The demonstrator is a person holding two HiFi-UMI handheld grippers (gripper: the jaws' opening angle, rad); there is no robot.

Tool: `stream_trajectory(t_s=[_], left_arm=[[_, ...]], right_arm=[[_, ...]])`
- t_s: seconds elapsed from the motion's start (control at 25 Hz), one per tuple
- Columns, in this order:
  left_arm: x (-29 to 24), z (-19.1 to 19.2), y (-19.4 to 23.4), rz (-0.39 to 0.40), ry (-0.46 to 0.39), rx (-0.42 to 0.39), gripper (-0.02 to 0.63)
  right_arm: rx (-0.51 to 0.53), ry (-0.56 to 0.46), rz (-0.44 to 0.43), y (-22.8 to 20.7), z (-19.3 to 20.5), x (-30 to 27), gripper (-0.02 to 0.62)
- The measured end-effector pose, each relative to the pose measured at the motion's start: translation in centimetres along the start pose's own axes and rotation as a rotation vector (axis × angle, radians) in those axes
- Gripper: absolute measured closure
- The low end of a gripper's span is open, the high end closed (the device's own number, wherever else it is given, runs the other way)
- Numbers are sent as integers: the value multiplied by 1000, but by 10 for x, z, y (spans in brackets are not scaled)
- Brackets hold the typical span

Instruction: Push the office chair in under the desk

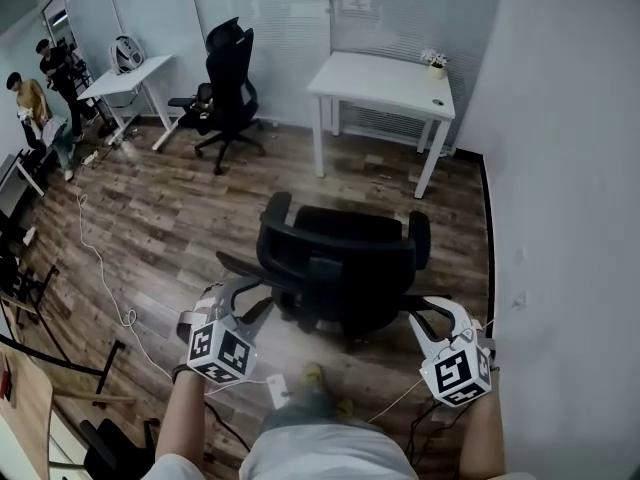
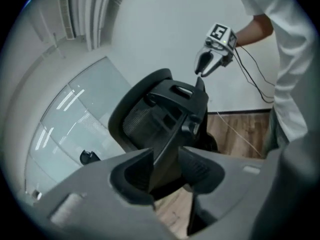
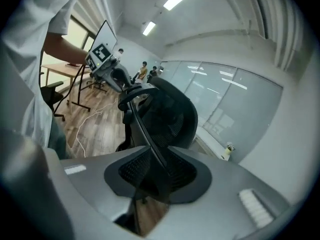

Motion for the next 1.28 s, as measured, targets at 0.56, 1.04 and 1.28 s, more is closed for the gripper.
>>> stream_trajectory(t_s=[0.56, 1.04, 1.28], left_arm=[[-43, 14, 16, 143, 142, -267, 400], [-64, 16, 13, 207, 188, -387, 440], [-68, 15, 15, 225, 193, -401, 446]], right_arm=[[246, 228, -131, -2, 3, -34, 483], [310, 279, -220, 0, 4, -41, 485], [316, 298, -253, 0, 5, -48, 483]])
Point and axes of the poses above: the fingertips, and each gripper's own axes: x backward along the fingers, y to its left, z out of its underside, the point moved 4 cm from there along x, backward along the fingers, and after that the axes turned 9 degrees about x, right-handed, at the moved point
